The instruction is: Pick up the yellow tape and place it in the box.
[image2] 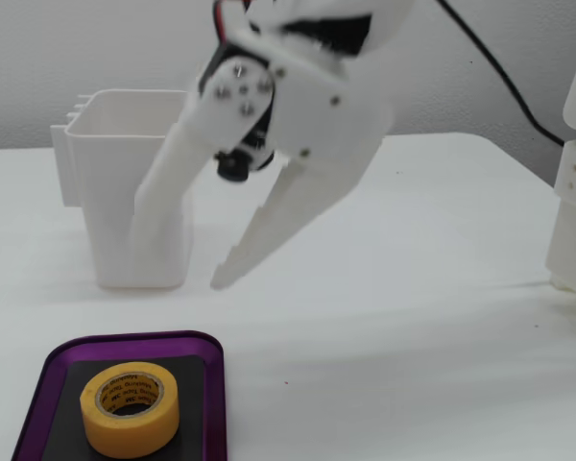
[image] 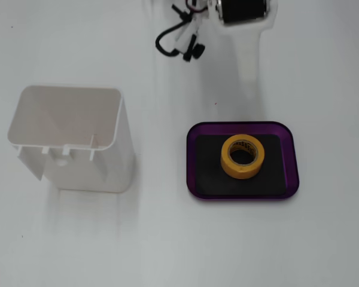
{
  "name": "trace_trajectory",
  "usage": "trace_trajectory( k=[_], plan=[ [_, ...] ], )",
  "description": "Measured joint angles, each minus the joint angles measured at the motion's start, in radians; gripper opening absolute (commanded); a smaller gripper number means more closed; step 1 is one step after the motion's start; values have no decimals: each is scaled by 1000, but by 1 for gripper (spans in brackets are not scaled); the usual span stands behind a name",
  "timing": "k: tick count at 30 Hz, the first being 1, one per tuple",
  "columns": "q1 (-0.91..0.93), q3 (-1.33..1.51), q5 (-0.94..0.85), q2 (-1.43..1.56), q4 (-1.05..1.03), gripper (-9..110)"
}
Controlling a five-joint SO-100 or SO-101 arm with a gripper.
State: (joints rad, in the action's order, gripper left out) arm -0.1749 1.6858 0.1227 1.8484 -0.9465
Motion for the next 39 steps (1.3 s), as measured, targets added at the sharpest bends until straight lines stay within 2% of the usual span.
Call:
trace_trajectory(
  k=[5,9,14,18,22,27,33,36,38,39],
  plan=[
    [9,14,-3,311,-193,15],
    [17,184,-3,566,-276,15],
    [26,551,-72,851,-213,14],
    [112,856,-104,1055,-89,14],
    [150,1080,-132,1233,-52,14],
    [170,1249,-135,1402,-49,14],
    [164,1347,-135,1491,-156,14],
    [164,1374,-135,1500,-176,8],
    [164,1381,-135,1500,-179,-1],
    [163,1382,-135,1500,-179,-1]
  ],
)
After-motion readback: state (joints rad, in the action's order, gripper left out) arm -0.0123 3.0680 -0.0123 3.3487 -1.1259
